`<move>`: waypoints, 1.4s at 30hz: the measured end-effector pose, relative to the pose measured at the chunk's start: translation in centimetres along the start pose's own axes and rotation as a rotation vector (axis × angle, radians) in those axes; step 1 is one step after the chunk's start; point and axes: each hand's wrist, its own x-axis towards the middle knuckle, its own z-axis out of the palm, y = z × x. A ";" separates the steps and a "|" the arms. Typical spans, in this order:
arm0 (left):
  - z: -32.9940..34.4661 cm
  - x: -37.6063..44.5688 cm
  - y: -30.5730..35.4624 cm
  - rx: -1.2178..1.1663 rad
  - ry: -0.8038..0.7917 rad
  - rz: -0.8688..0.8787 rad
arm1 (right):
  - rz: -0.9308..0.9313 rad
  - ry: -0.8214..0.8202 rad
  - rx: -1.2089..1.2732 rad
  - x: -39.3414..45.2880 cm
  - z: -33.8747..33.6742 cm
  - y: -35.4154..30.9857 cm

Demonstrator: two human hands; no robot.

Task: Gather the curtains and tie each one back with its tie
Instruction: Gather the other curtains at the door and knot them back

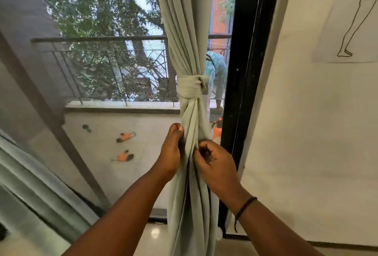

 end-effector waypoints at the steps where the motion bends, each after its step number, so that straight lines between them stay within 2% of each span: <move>1: 0.0 0.2 0.1 0.003 -0.013 -0.004 | -0.013 0.005 -0.031 0.0 0.0 0.2; 5: -1.8 1.1 0.9 0.156 0.040 0.015 | 0.045 0.132 -0.046 1.0 -1.4 0.4; 8: -3.5 1.3 2.0 0.322 -0.015 0.099 | 0.003 0.205 -0.119 2.1 -2.9 -0.2; 12: -4.3 2.0 1.9 0.352 0.002 0.169 | -0.039 0.262 -0.194 3.0 -3.8 -0.8; 14: -4.2 1.9 1.3 0.420 0.064 0.215 | -0.034 0.268 -0.186 2.9 -3.7 -0.7; 16: -4.4 1.3 0.7 0.570 0.196 0.352 | 0.002 0.225 -0.144 2.4 -3.3 -0.9; 18: -4.5 0.5 0.5 0.763 0.312 0.560 | 0.032 0.092 -0.134 2.3 -2.8 -1.3; 20: -4.5 -0.2 0.6 0.882 0.264 0.686 | 0.059 -0.026 -0.095 2.5 -2.3 -1.4; 23: -4.5 -0.6 1.4 0.846 0.197 0.658 | 0.103 -0.039 0.050 3.0 -1.9 -1.5; 28: -4.4 -0.7 2.3 0.765 0.117 0.749 | 0.160 0.078 0.231 3.2 -2.2 -2.9; 33: -3.2 0.1 2.9 0.638 0.177 0.562 | 0.228 0.039 0.311 3.6 -2.1 -2.9; 35: -3.1 0.3 2.9 0.663 0.146 0.586 | 0.221 0.012 0.265 3.7 -2.1 -3.0; 37: -3.2 0.5 2.8 0.675 0.144 0.597 | 0.189 0.014 0.102 3.9 -2.2 -2.8; 40: -3.0 0.9 2.7 0.605 0.207 0.488 | 0.086 0.153 -0.096 4.4 -2.6 -2.6; 42: -2.2 0.9 3.0 0.527 0.247 0.421 | 0.078 0.186 -0.089 4.2 -2.7 -3.1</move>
